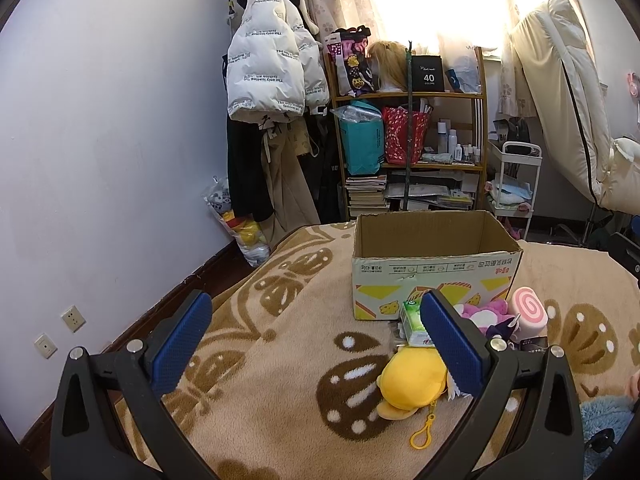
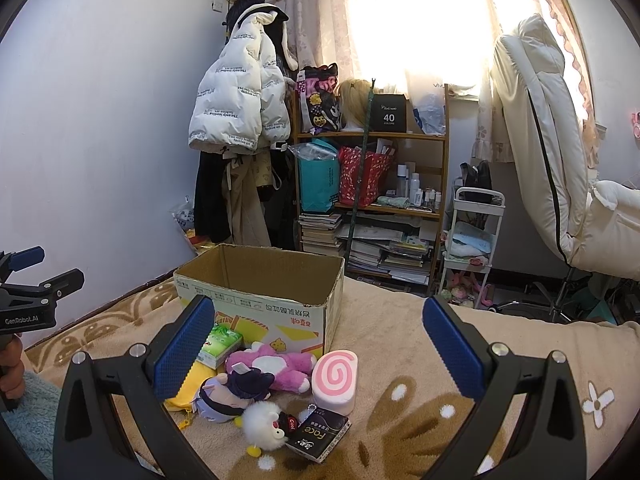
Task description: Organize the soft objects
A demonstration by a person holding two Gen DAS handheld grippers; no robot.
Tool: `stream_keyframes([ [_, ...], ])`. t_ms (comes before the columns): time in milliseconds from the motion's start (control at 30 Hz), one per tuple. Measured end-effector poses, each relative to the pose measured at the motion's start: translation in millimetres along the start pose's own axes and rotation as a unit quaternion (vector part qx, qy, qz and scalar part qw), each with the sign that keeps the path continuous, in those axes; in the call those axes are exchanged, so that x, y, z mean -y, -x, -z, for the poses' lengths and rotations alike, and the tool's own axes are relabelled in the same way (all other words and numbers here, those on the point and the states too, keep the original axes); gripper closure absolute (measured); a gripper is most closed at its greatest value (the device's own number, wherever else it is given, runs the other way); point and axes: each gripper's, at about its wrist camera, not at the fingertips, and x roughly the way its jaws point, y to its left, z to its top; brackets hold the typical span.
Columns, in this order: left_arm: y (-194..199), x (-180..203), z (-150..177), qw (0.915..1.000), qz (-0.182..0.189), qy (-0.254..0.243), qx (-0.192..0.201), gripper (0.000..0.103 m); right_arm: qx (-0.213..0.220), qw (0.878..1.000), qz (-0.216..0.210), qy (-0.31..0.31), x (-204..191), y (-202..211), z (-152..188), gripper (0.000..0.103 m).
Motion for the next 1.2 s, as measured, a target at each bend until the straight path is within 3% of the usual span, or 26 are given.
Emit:
stream_keyframes([
  [1200, -2.9, 1.3, 4.2, 1.0000, 0.000, -0.003, -0.004, 0.001, -0.002, 1.000, 0.000, 0.001, -0.5, 0.5, -0.6, 0.000],
])
